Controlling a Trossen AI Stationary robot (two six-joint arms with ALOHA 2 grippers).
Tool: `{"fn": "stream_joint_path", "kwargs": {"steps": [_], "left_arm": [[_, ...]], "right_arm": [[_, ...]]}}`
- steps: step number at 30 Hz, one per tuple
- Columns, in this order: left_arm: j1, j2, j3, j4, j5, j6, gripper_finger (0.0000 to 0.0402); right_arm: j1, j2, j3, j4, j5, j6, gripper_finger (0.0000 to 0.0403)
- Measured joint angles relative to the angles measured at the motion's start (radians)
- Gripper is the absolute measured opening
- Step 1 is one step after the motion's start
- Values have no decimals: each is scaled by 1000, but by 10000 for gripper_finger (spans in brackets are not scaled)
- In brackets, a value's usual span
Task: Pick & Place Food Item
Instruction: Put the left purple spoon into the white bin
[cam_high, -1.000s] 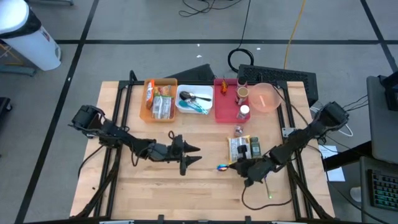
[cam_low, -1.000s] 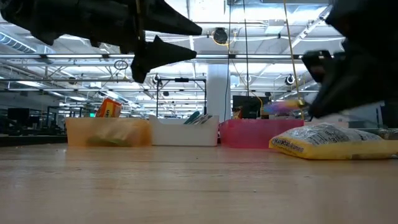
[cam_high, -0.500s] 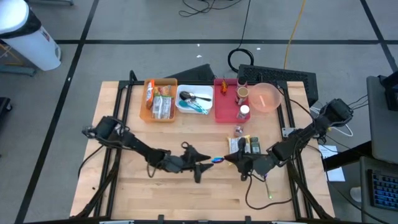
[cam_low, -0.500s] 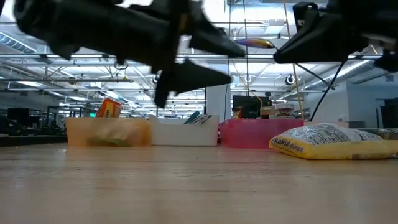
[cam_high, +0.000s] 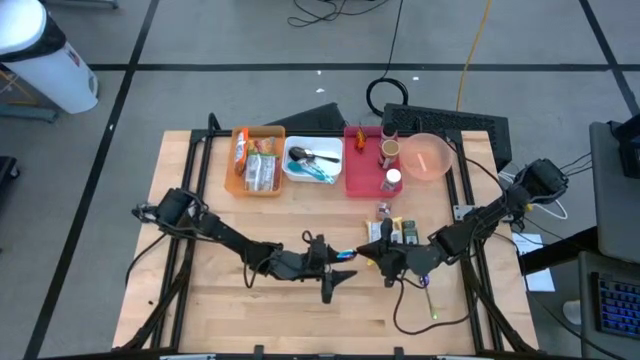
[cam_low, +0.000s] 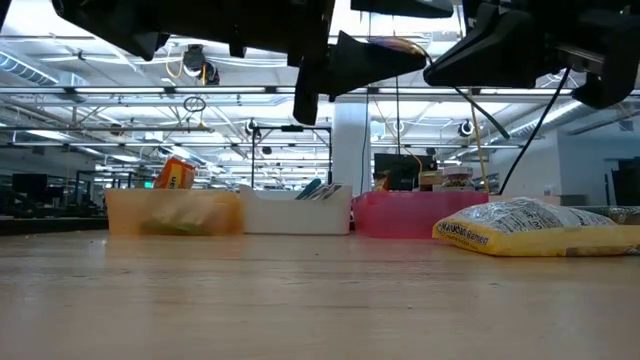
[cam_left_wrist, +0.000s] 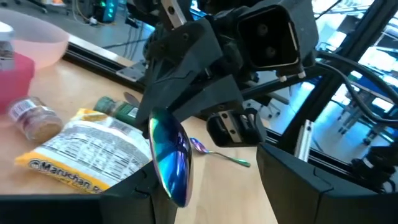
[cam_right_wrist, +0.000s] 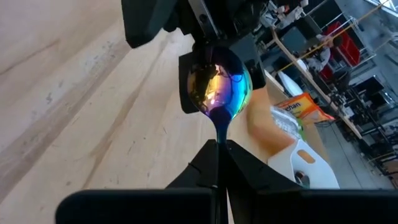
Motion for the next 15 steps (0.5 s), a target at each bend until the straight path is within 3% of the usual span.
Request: {"fn": "stream_joint_path", "kwargs": {"steps": [10, 15], "left_arm": [[6, -4, -2, 4, -39, 45, 206], [25, -4, -2, 0, -40, 40, 165]], "right_arm": [[-2, 0, 0, -44, 0, 34, 0], [-2, 0, 0, -76, 2, 65, 0]]}}
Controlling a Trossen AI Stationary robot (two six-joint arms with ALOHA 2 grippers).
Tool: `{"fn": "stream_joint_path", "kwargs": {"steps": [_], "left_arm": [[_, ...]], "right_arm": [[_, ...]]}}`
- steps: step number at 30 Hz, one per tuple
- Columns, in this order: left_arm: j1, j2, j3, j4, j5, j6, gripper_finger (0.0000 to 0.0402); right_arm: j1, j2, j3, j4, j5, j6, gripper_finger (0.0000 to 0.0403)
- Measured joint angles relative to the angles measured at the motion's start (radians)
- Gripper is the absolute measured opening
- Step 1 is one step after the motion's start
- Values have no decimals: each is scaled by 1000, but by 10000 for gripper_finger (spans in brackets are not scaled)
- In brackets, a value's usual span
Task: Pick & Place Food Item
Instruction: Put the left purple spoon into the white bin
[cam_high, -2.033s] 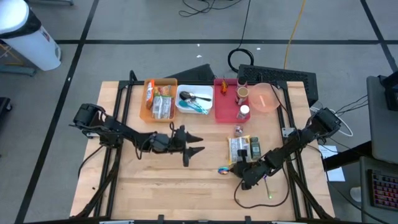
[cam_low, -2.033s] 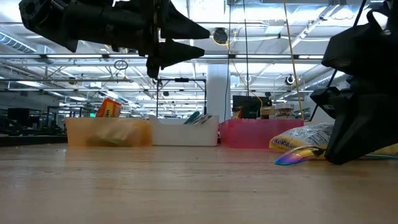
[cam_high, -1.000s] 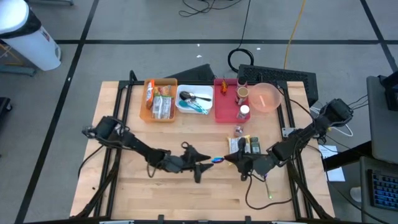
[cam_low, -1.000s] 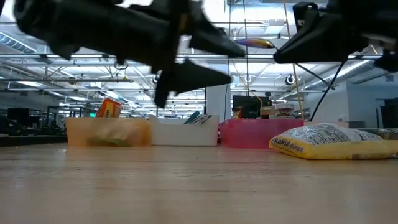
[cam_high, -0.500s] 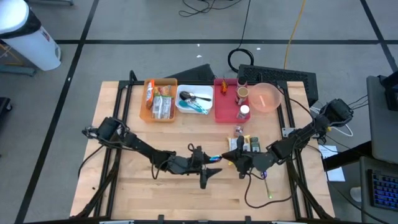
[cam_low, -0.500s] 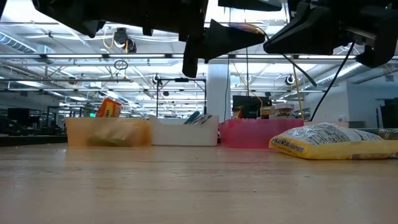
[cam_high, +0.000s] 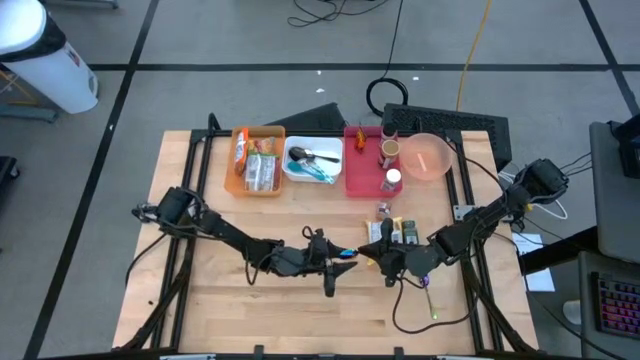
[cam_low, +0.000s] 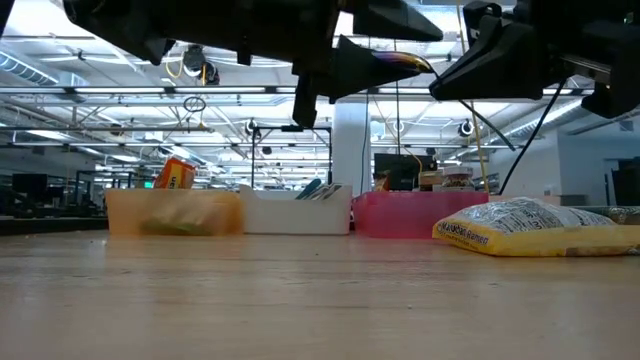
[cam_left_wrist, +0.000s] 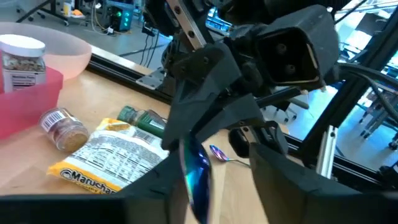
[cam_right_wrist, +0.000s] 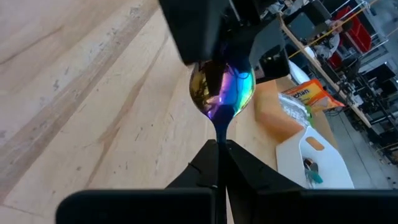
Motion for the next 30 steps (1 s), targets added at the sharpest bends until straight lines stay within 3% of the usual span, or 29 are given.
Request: {"fn": "stream_joint_path", "kwargs": {"steps": [10, 16, 24, 30], "left_arm": [[31, 0, 0, -25, 45, 27, 16], [52, -2, 0, -43, 146, 70, 20], [53, -14, 2, -84, 160, 238, 16], [49, -122, 3, -359, 117, 296, 10]], "right_arm": [[9, 2, 0, -27, -2, 62, 6], [12, 2, -1, -32, -4, 74, 10], [12, -30, -2, -20, 40, 112, 50], [41, -140, 0, -42, 52, 160, 122]]}}
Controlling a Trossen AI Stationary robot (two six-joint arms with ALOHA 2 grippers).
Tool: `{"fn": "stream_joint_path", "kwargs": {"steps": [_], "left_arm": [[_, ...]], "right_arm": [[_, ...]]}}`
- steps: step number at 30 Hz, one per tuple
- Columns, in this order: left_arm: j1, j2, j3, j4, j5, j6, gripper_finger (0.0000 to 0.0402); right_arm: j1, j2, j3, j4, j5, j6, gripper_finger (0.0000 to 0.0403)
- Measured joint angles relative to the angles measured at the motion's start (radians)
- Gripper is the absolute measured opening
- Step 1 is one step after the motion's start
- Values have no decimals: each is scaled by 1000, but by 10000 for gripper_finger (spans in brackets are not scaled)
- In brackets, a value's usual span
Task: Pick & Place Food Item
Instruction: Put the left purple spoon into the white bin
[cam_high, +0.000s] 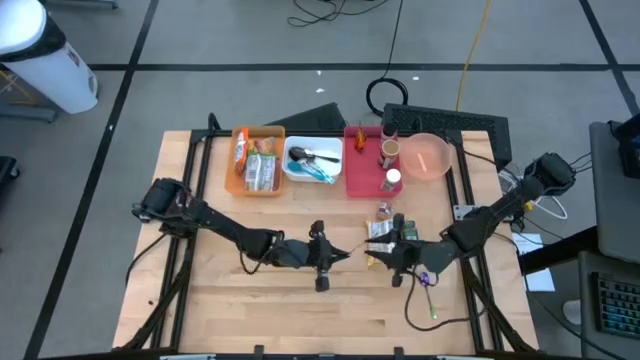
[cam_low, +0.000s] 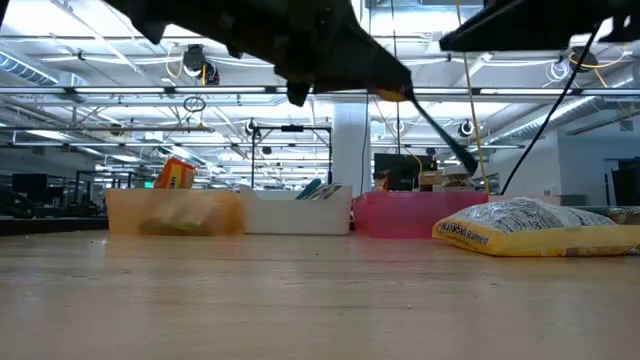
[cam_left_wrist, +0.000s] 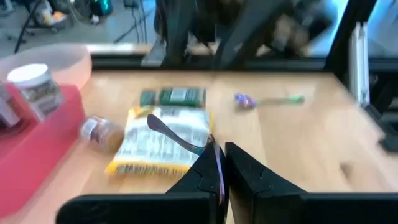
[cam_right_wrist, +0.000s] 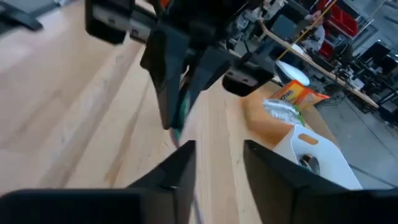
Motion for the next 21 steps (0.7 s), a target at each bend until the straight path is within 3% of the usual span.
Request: {"fn": "stream_joint_path", "kwargs": {"steps": [3, 10, 15, 21], "left_arm": [[-14, -67, 0, -134, -36, -2, 13], [-93, -149, 1, -227, -88, 46, 11], [-173, -201, 3, -224, -115, 97, 9], [-237, -206, 2, -200, -243, 134, 11]], "right_arm": [[23, -54, 0, -28, 0, 17, 159], [50, -168, -1, -95, -8, 25, 216], [47, -215, -22, -52, -160, 38, 230], [39, -211, -144, 209, -319, 10, 225]]}}
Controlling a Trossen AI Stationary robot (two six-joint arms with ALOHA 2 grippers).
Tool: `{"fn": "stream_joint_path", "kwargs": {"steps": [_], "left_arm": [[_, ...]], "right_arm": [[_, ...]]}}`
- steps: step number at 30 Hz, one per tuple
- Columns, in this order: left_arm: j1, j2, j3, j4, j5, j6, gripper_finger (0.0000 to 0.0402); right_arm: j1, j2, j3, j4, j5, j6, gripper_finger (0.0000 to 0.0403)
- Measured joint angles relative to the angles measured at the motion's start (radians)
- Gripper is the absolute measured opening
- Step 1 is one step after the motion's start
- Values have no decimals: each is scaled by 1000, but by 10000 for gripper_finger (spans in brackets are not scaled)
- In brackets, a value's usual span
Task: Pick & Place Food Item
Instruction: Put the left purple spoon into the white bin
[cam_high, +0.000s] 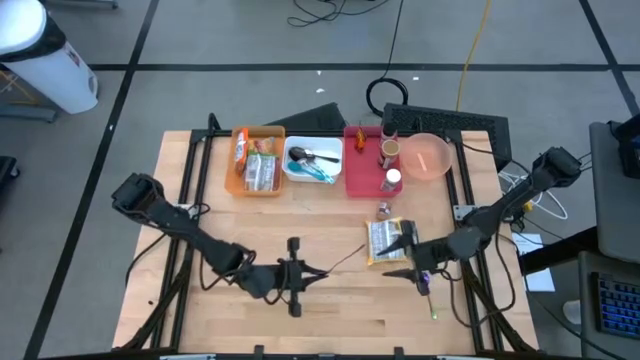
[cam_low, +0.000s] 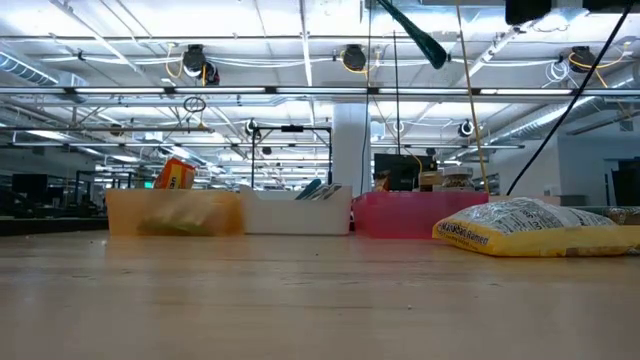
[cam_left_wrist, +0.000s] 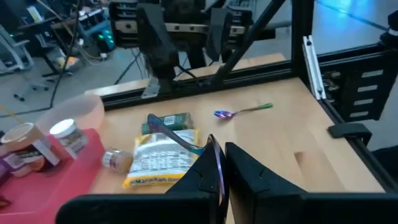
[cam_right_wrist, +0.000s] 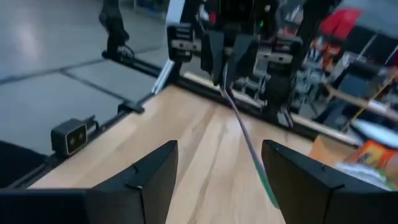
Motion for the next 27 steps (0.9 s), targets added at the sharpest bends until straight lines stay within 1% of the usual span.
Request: {"fn": "stream_joint_path", "kwargs": {"steps": [4, 7, 9, 12, 14, 16, 22, 27], "left_arm": [[-7, 0, 0, 16, -5, -2, 9], [-7, 0, 0, 48, 9, 11, 9], [-2, 0, 0, 73, 34, 18, 11], [8, 0, 0, 88, 75, 21, 10], [17, 0, 0, 89, 90, 24, 9], [27, 0, 0, 91, 102, 22, 9], [54, 0, 0, 99, 166, 16, 11], [65, 1, 0, 127, 194, 41, 9]], "right_arm": [[-19, 1, -107, 198, -1, -21, 220], [-51, 1, -181, 332, -7, -20, 220], [-79, 1, -223, 398, -48, -15, 220], [-129, 1, -261, 476, -153, 25, 218], [-161, 0, -272, 485, -221, 42, 217], [-185, 1, -273, 480, -257, 65, 217], [-229, 1, -273, 477, -265, 72, 217], [-248, 1, -273, 471, -266, 93, 217]]}}
